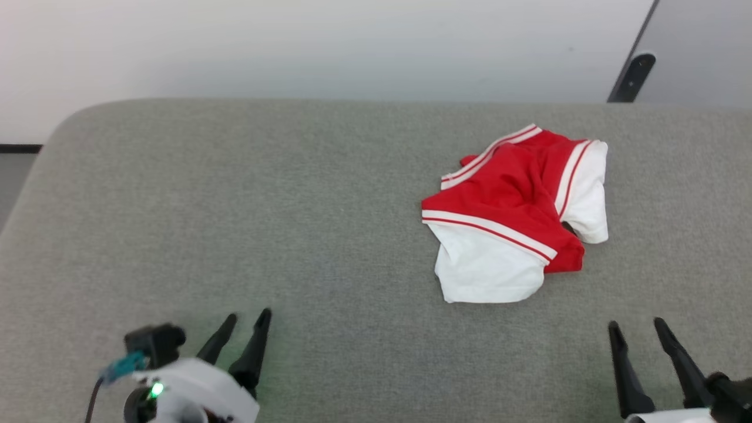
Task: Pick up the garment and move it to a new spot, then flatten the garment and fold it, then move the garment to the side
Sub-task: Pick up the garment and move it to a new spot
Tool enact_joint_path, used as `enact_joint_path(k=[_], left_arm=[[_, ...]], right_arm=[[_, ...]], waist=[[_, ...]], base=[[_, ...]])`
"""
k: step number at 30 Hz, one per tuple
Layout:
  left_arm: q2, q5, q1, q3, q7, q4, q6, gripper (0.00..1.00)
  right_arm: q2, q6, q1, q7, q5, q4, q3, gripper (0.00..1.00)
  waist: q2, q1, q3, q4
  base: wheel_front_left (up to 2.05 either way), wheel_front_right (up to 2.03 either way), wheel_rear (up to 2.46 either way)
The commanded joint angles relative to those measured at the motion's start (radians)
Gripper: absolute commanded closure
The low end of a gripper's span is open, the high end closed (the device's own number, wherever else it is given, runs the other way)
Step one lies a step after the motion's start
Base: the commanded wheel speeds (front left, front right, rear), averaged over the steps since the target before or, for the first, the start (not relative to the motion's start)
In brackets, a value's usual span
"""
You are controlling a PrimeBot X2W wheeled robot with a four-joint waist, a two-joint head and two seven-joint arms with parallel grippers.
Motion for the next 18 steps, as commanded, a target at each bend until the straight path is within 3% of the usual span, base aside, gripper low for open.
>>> enact_joint_path(k=[1,7,18], left_arm=[[-0.007,0.026,0.027,0.027,0.000,-0.016,0.008,0.00],[-0.080,0.268,0.236,0.273,0.000,-0.167,0.055,0.00],[-0.224,0.694,0.422,0.557,0.000,-0.342,0.008,0.00]], right_arm=[[-0.002,-0.001,0.015,0.001,0.009,-0.005,-0.010,0.00],[-0.005,-0.001,0.054,0.018,0.018,-0.023,-0.063,0.00],[-0.003,-0.001,0.069,0.043,0.028,-0.055,-0.088,0.00]], waist=[[0.0000,0.0000,-0.025,0.023],[0.0000,0.0000,-0.054,0.029],[0.0000,0.0000,-0.104,0.013]], base=[[0.00,0.00,0.00],[0.00,0.00,0.00],[0.00,0.00,0.00]])
